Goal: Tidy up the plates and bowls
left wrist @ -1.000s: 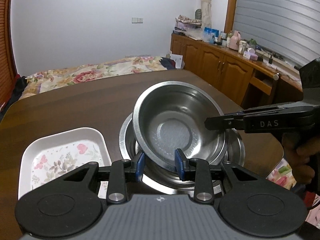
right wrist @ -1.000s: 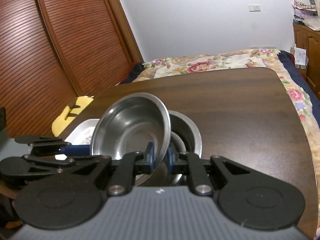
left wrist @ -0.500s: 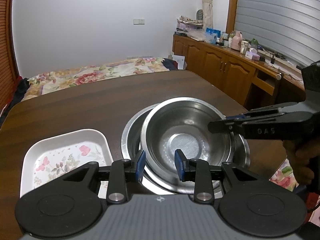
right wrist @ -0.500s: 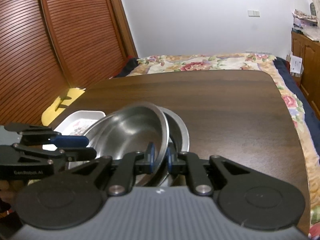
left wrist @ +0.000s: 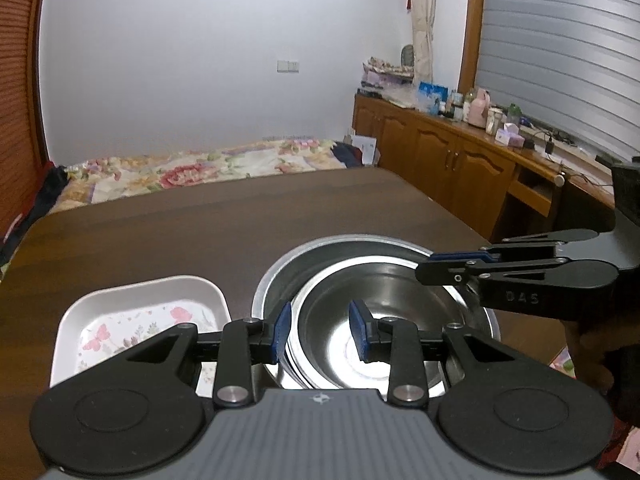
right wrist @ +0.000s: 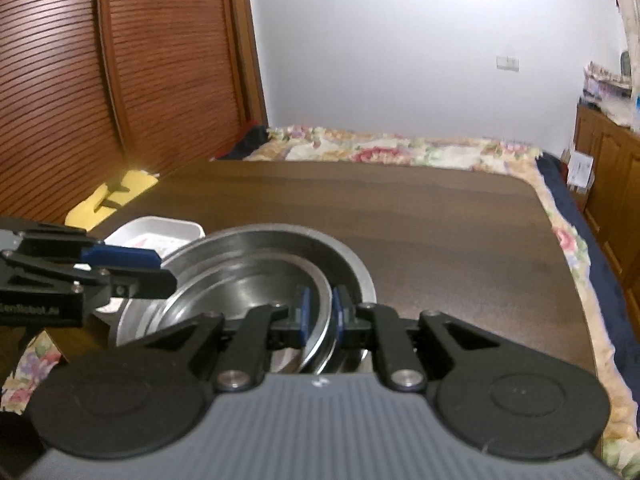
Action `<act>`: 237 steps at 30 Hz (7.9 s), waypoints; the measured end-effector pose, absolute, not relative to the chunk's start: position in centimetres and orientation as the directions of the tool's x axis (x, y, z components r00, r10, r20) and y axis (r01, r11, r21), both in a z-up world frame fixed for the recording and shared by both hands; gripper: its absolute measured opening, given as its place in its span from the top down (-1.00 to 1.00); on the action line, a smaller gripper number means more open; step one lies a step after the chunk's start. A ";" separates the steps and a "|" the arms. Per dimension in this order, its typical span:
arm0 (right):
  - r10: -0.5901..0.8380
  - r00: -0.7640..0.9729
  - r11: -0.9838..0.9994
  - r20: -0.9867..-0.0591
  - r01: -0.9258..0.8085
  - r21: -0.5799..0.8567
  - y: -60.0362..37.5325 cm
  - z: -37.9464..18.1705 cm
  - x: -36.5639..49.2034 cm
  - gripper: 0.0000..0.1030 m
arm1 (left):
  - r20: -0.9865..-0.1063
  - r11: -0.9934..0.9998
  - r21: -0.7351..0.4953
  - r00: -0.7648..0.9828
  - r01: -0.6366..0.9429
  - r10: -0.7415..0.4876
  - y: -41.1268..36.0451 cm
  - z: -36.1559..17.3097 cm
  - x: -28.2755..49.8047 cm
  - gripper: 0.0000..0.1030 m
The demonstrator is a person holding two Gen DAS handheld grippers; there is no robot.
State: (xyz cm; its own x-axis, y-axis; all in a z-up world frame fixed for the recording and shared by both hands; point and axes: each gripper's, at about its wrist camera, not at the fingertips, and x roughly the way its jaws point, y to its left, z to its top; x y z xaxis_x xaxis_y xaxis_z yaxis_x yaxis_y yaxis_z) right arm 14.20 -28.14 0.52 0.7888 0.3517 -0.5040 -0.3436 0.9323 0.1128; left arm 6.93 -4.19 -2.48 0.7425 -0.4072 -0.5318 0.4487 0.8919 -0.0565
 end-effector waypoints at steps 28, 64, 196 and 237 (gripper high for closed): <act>0.286 0.866 0.958 -0.411 -0.249 0.143 -29.3 -0.9 12.9 -0.07 | -0.481 0.931 -0.026 0.812 0.363 -0.330 -3.6 -3.7 7.0 -0.50; 0.343 0.853 0.924 -0.393 -0.231 0.306 -29.5 -2.5 13.2 0.44 | -0.550 0.918 -0.114 0.746 0.379 -0.376 -3.3 -4.7 7.7 0.27; 0.338 0.896 0.941 -0.288 -0.325 0.093 -21.8 3.2 12.6 -1.00 | -0.363 0.991 0.040 0.926 0.124 -0.101 4.8 1.8 4.9 -1.00; 0.093 0.949 0.996 -0.300 -0.091 0.018 -24.0 6.0 9.0 -1.00 | -0.375 0.993 0.096 0.927 0.065 -0.024 1.1 2.7 1.4 -1.00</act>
